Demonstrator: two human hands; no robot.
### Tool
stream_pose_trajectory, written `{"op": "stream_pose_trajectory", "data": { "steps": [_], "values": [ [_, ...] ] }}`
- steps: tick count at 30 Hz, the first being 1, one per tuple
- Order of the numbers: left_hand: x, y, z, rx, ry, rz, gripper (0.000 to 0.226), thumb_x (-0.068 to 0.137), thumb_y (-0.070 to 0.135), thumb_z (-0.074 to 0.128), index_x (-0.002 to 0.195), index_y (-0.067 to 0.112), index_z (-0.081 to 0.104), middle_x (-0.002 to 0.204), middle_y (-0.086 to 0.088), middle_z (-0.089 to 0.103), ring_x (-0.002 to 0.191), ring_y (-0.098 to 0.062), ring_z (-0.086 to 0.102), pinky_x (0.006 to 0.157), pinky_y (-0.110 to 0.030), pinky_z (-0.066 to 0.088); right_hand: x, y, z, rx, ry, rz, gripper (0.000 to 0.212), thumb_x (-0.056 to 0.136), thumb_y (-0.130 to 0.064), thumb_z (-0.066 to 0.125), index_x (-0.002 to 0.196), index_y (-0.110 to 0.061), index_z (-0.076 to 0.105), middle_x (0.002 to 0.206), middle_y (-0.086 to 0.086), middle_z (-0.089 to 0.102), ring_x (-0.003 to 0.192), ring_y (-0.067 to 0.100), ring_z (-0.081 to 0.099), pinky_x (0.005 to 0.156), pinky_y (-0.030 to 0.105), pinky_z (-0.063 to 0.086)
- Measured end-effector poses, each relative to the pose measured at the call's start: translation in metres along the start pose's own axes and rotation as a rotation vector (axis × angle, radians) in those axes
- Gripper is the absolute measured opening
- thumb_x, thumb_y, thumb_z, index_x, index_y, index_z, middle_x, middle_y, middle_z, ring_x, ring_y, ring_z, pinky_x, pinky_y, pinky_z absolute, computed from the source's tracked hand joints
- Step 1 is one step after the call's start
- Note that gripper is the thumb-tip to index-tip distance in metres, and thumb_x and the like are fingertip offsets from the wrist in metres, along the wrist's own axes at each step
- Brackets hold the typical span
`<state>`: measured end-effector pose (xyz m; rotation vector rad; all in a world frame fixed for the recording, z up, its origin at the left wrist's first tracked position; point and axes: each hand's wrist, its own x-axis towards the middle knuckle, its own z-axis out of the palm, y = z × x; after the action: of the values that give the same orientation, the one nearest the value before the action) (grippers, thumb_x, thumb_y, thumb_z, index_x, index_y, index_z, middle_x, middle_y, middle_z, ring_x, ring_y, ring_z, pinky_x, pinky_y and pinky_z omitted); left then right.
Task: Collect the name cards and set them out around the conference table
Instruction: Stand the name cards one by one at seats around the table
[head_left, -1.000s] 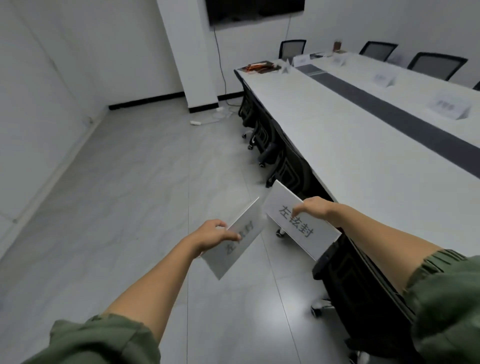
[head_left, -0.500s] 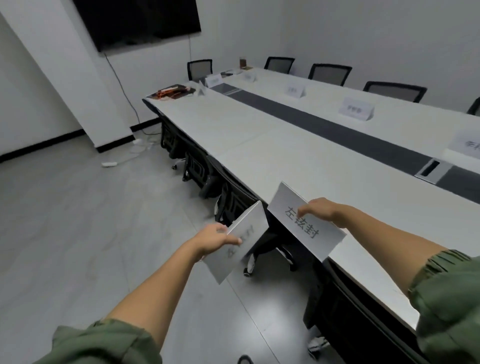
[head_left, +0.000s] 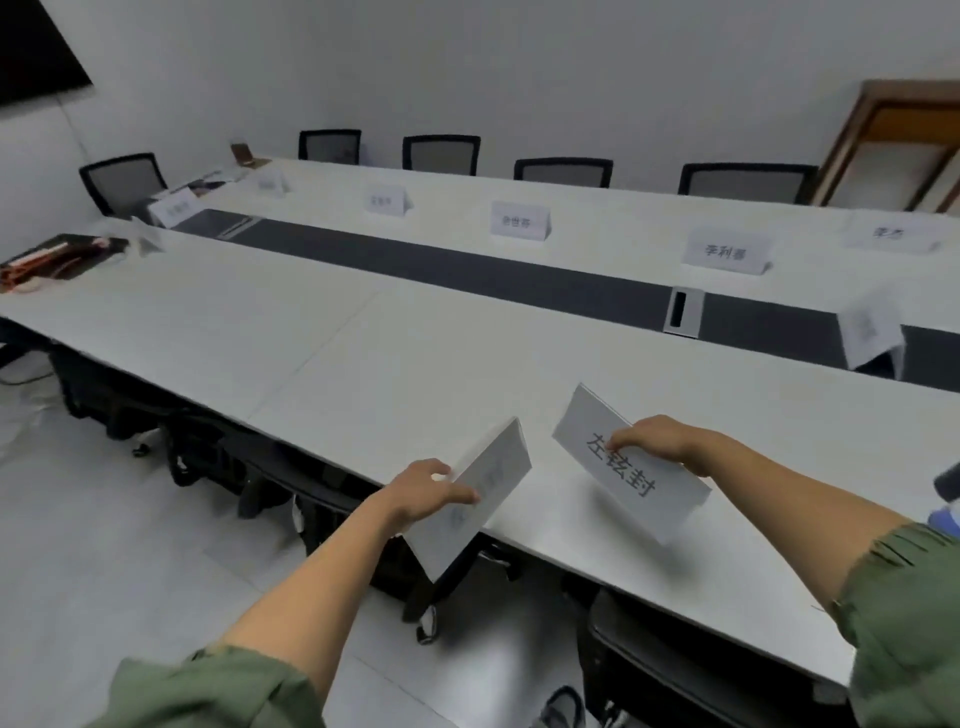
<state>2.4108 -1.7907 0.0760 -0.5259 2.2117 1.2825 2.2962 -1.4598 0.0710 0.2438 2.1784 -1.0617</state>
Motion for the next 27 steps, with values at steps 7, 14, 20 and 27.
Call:
{"op": "stream_pose_trajectory", "data": {
  "steps": [7,14,20,27],
  "values": [
    [0.102,0.061,0.014,0.163,-0.114,-0.006,0.097,0.054,0.053,0.077,0.139,0.021,0.044,0.136,-0.005,0.049,0.113,-0.026,0.057,0.099,-0.045,0.048,0.06,0.025,-0.047,0.153,0.076,0.119,0.044,0.077,-0.037,0.076,0.106,-0.006,0.067,0.093,0.014,0.075,0.077,0.03,0.074,0.061,0.032,0.057],
    [0.172,0.103,0.032,0.312,-0.207,-0.004,0.095,0.054,0.055,0.073,0.139,0.021,0.045,0.136,-0.006,0.049,0.113,-0.027,0.057,0.099,-0.045,0.048,0.087,0.067,-0.075,0.194,0.14,0.235,0.042,0.078,-0.037,0.076,0.103,-0.005,0.066,0.09,0.011,0.072,0.074,0.026,0.072,0.056,0.028,0.055],
    [0.247,0.131,0.048,0.41,-0.274,0.011,0.091,0.06,0.055,0.073,0.14,0.023,0.043,0.137,-0.005,0.048,0.112,-0.027,0.056,0.098,-0.045,0.048,0.112,0.098,-0.101,0.267,0.237,0.339,0.049,0.08,-0.039,0.075,0.112,-0.004,0.06,0.105,0.016,0.069,0.091,0.031,0.069,0.083,0.04,0.056],
    [0.319,0.153,0.063,0.493,-0.329,0.047,0.078,0.074,0.05,0.074,0.14,0.023,0.042,0.137,-0.007,0.05,0.114,-0.028,0.054,0.097,-0.043,0.047,0.141,0.108,-0.123,0.306,0.317,0.408,0.059,0.082,-0.041,0.074,0.121,-0.001,0.056,0.114,0.018,0.066,0.1,0.034,0.066,0.094,0.048,0.052]
  ]
}}
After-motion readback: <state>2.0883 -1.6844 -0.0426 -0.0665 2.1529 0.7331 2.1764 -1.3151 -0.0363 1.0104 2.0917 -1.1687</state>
